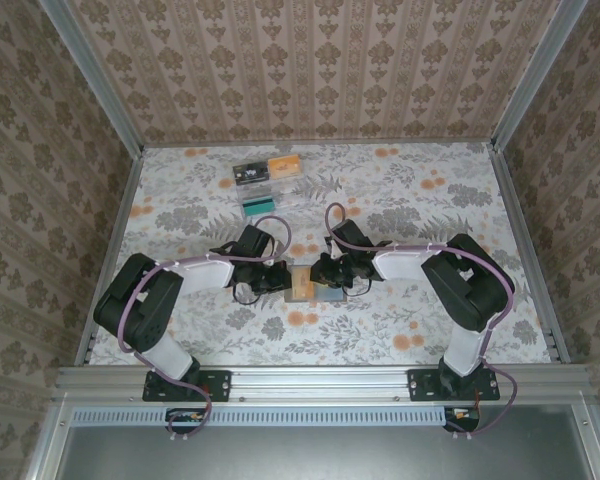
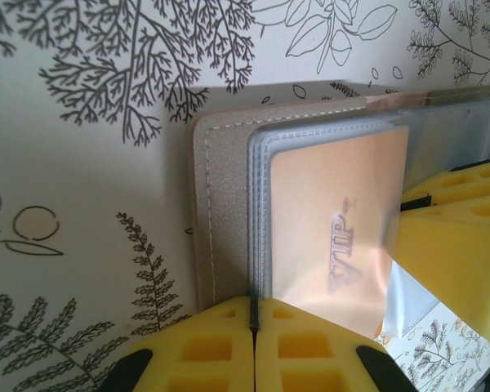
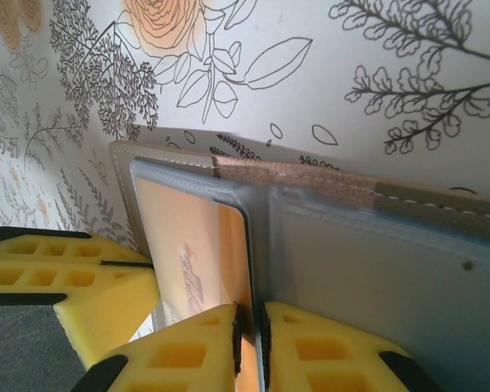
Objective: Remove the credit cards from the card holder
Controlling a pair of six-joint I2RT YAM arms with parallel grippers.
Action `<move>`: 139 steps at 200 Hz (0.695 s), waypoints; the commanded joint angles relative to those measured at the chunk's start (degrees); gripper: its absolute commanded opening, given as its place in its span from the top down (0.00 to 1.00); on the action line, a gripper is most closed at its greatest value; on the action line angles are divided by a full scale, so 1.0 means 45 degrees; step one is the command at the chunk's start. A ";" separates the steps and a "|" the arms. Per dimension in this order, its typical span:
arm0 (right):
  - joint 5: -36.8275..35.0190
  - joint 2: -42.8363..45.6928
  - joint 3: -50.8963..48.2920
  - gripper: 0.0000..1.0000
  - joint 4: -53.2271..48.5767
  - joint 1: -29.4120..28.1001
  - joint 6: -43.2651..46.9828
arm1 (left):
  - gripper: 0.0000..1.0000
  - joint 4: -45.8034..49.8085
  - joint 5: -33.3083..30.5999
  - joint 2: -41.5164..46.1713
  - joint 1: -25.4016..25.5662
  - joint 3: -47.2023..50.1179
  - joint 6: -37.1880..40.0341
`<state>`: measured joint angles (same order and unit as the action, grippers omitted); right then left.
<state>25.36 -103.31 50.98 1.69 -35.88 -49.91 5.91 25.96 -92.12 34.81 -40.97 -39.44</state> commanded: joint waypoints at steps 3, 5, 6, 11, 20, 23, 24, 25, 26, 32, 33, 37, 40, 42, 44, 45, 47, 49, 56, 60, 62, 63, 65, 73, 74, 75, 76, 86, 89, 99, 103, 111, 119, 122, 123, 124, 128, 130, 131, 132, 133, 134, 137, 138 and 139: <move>0.0557 -0.0165 -0.0270 0.87 0.0134 -0.0055 -0.0047 | 0.94 0.0496 -0.0119 -0.0174 0.0087 -0.0067 -0.0127; 0.0560 -0.0162 -0.0273 0.88 0.0132 -0.0054 -0.0058 | 0.94 0.0511 -0.0122 -0.0174 0.0095 -0.0073 -0.0138; 0.0567 -0.0165 -0.0293 0.89 0.0141 -0.0054 -0.0059 | 0.94 0.0516 -0.0123 -0.0174 0.0096 -0.0074 -0.0140; 0.0526 -0.0159 -0.0327 0.93 0.0151 -0.0054 -0.0079 | 0.95 0.0541 -0.0150 -0.0174 0.0097 -0.0075 -0.0127; 0.0439 -0.0087 -0.0382 0.98 0.0118 -0.0054 -0.0080 | 0.96 0.0632 -0.0207 -0.0171 0.0097 -0.0090 -0.0138; 0.0394 -0.0063 -0.0420 0.99 0.0103 -0.0040 -0.0093 | 0.97 0.0665 -0.0236 -0.0157 0.0095 -0.0109 -0.0124; 0.0377 -0.0047 -0.0425 0.99 0.0107 -0.0037 -0.0097 | 0.98 0.0682 -0.0248 -0.0166 0.0096 -0.0102 -0.0123; 0.0378 -0.0039 -0.0438 1.00 0.0090 -0.0036 -0.0098 | 0.99 0.0699 -0.0254 -0.0160 0.0096 -0.0098 -0.0132; 0.0359 -0.0025 -0.0454 1.00 0.0091 -0.0035 -0.0099 | 0.99 0.0728 -0.0267 -0.0167 0.0097 -0.0106 -0.0137; 0.0293 0.0053 -0.0520 1.00 0.0073 -0.0007 -0.0083 | 1.00 0.0835 -0.0330 -0.0171 0.0087 -0.0146 -0.0128; 0.0287 0.0079 -0.0534 1.00 0.0073 -0.0001 -0.0082 | 1.00 0.0854 -0.0334 -0.0173 0.0082 -0.0150 -0.0125; 0.0269 0.0130 -0.0600 1.00 0.0073 0.0031 -0.0066 | 1.00 0.0899 -0.0366 -0.0174 0.0078 -0.0153 -0.0122; 0.0255 0.0165 -0.0640 1.00 0.0056 0.0056 -0.0074 | 1.00 0.0926 -0.0403 -0.0174 0.0078 -0.0153 -0.0112; 0.0255 0.0203 -0.0669 1.00 0.0054 0.0076 -0.0079 | 1.00 0.0955 -0.0423 -0.0174 0.0078 -0.0153 -0.0105; 0.0231 0.0232 -0.0710 1.00 0.0063 0.0095 -0.0071 | 1.00 0.0967 -0.0432 -0.0174 0.0063 -0.0153 -0.0118; 0.0227 0.0237 -0.0717 1.00 0.0048 0.0099 -0.0066 | 1.00 0.0979 -0.0444 -0.0174 0.0060 -0.0143 -0.0120; 0.0224 0.0270 -0.0746 1.00 0.0037 0.0116 -0.0048 | 1.00 0.1003 -0.0462 -0.0174 0.0059 -0.0141 -0.0122; 0.0233 0.0286 -0.0783 1.00 0.0035 0.0152 -0.0043 | 1.00 0.1023 -0.0481 -0.0160 0.0048 -0.0135 -0.0122; 0.0240 0.0390 -0.0872 1.00 0.0017 0.0225 0.0013 | 1.00 0.1059 -0.0528 -0.0156 0.0021 -0.0115 -0.0122; 0.0247 0.0427 -0.0943 1.00 0.0009 0.0280 0.0044 | 1.00 0.1068 -0.0550 -0.0156 0.0009 -0.0096 -0.0121; 0.0248 0.0440 -0.0969 1.00 0.0008 0.0303 0.0058 | 1.00 0.1083 -0.0552 -0.0160 0.0002 -0.0085 -0.0132; 0.0245 0.0448 -0.0983 1.00 -0.0008 0.0319 0.0057 | 1.00 0.1086 -0.0553 -0.0157 0.0001 -0.0080 -0.0127; 0.0243 0.0479 -0.1023 1.00 -0.0016 0.0342 0.0056 | 1.00 0.1088 -0.0568 -0.0165 -0.0015 -0.0076 -0.0128; 0.0282 0.0573 -0.1126 1.00 -0.0038 0.0426 0.0128 | 1.00 0.1103 -0.0558 -0.0156 -0.0049 -0.0035 -0.0127; 0.0282 0.0593 -0.1130 1.00 -0.0041 0.0420 0.0141 | 1.00 0.1106 -0.0555 -0.0156 -0.0054 -0.0035 -0.0124; 0.0281 0.0603 -0.1151 1.00 -0.0043 0.0437 0.0147 | 1.00 0.1107 -0.0554 -0.0155 -0.0057 -0.0026 -0.0123; 0.0281 0.0618 -0.1162 1.00 -0.0053 0.0455 0.0160 | 1.00 0.1107 -0.0554 -0.0155 -0.0058 -0.0011 -0.0123; 0.0301 0.0723 -0.1283 1.00 -0.0112 0.0545 0.0223 | 1.00 0.1145 -0.0572 -0.0170 -0.0079 0.0002 -0.0100; 0.0318 0.0756 -0.1321 1.00 -0.0119 0.0565 0.0253 | 1.00 0.1147 -0.0572 -0.0157 -0.0091 0.0003 -0.0100; 0.0301 0.0884 -0.1425 1.00 -0.0196 0.0658 0.0341 | 1.00 0.1186 -0.0573 -0.0155 -0.0110 0.0018 -0.0092; 0.0305 0.0922 -0.1468 1.00 -0.0236 0.0710 0.0381 | 1.00 0.1191 -0.0563 -0.0136 -0.0099 0.0004 -0.0076; 0.0322 0.1011 -0.1521 1.00 -0.0253 0.0782 0.0417 | 1.00 0.1204 -0.0577 -0.0147 -0.0098 0.0003 -0.0078; 0.0343 0.1081 -0.1596 1.00 -0.0211 0.0841 0.0447 | 1.00 0.1180 -0.0556 -0.0140 -0.0098 0.0010 -0.0066; 0.0374 0.1106 -0.1612 1.00 -0.0209 0.0853 0.0461 | 1.00 0.1178 -0.0554 -0.0146 -0.0098 0.0004 -0.0096; 0.0377 0.1114 -0.1617 1.00 -0.0205 0.0858 0.0454 | 1.00 0.1182 -0.0553 -0.0140 -0.0098 0.0003 -0.0099; 0.0388 0.1117 -0.1620 1.00 -0.0203 0.0861 0.0450 | 1.00 0.1184 -0.0553 -0.0138 -0.0098 0.0003 -0.0101; 0.0431 0.1137 -0.1623 1.00 -0.0174 0.0863 0.0464 | 1.00 0.1169 -0.0553 -0.0148 -0.0098 0.0004 -0.0102; 0.0465 0.1140 -0.1618 1.00 -0.0155 0.0864 0.0475 | 1.00 0.1167 -0.0543 -0.0138 -0.0098 0.0013 -0.0098; 0.0481 0.1140 -0.1620 0.99 -0.0139 0.0864 0.0490 | 1.00 0.1167 -0.0538 -0.0137 -0.0108 0.0018 -0.0100; 0.0498 0.1140 -0.1631 0.99 -0.0131 0.0864 0.0488 | 1.00 0.1167 -0.0536 -0.0146 -0.0103 0.0020 -0.0101; 0.0517 0.1121 -0.1626 0.98 -0.0107 0.0864 0.0487 | 1.00 0.1157 -0.0535 -0.0150 -0.0101 0.0012 -0.0092; 0.0536 0.1121 -0.1624 0.96 -0.0095 0.0864 0.0486 | 1.00 0.1152 -0.0534 -0.0153 -0.0099 0.0007 -0.0097; 0.0613 0.1116 -0.1637 0.93 -0.0021 0.0864 0.0476 | 1.00 0.1148 -0.0524 -0.0154 -0.0098 0.0006 -0.0097; 0.0633 0.1109 -0.1639 0.92 -0.0004 0.0864 0.0471 | 1.00 0.1147 -0.0519 -0.0164 -0.0098 -0.0005 -0.0100; 0.0662 0.1095 -0.1641 0.91 0.0025 0.0864 0.0469 | 1.00 0.1147 -0.0507 -0.0169 -0.0098 -0.0001 -0.0101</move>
<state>27.38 -99.44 44.97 3.95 -32.45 -49.19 7.05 25.52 -92.14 34.79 -41.34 -39.44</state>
